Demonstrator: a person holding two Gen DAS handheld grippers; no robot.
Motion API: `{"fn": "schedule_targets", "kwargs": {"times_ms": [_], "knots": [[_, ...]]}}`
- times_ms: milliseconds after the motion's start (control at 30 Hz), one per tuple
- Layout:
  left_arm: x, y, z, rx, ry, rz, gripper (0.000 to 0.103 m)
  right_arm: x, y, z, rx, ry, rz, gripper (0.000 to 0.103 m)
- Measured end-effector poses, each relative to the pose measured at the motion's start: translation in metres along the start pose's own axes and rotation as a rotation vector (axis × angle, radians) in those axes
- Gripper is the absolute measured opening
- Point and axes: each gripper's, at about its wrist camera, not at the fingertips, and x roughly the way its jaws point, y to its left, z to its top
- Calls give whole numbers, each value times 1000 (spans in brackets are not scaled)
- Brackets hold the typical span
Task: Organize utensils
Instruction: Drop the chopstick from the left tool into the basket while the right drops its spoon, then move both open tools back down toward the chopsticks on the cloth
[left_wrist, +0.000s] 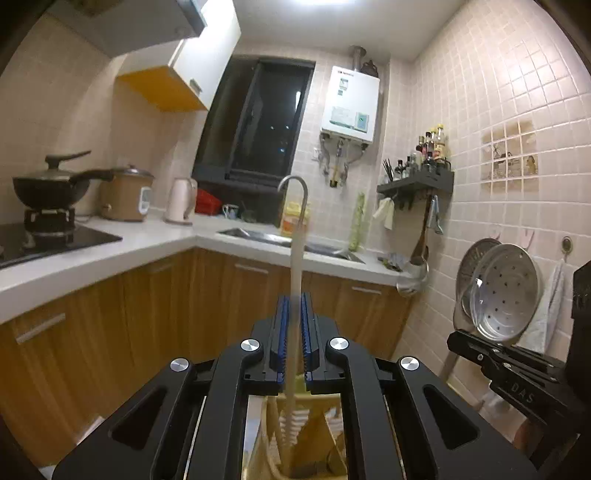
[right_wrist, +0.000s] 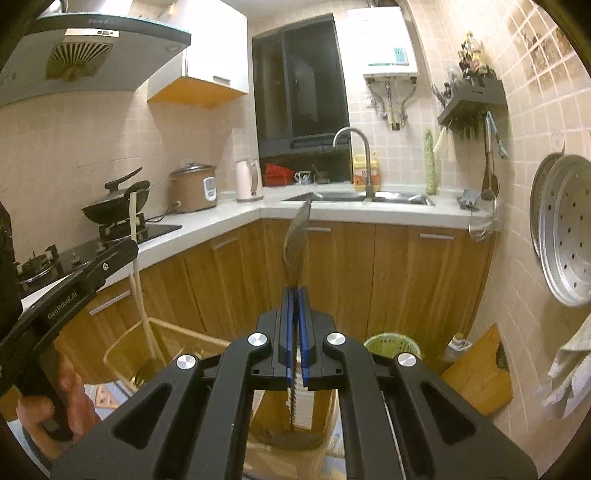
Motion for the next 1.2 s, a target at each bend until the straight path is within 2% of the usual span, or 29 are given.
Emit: {"fn": "schedule_targets", "kwargs": {"times_ms": [67,100,233,367,433,500,633,733,867,967,1033,1100,1200], "knots": [[-6,5,0,-16,10,-9,23,-5,-4,-1,21,18,18,7],[-11,8,1,-19,11,-10,26,-7,-4,-1,28,24,26,10],[-30,13,6,-12,17,-15,27,-30,-5,-1,33,38,44,12],[-59,22,17,-31,43,-44,42,-56,-5,4,41,53,73,33],[-70,28,23,-56,82,-68,42,-69,-4,6,50,66,86,39],[-77,32,28,-78,132,-82,42,-80,-4,8,65,97,91,41],[-83,37,33,-110,311,-130,42,-98,-4,11,108,219,71,41],[-80,35,23,-105,484,-175,42,-102,-6,7,161,340,73,41],[-64,24,-24,-84,778,-238,42,-94,-8,-21,248,554,85,41],[-56,14,-67,-42,931,-249,42,-83,-4,-56,288,718,119,41],[-51,10,-96,-33,1017,-248,42,-76,0,-82,302,826,120,41],[-47,8,-114,-43,1067,-254,42,-70,4,-105,319,906,124,41],[-47,-1,-138,-6,1120,-249,42,-67,7,-130,313,972,102,38]]}}
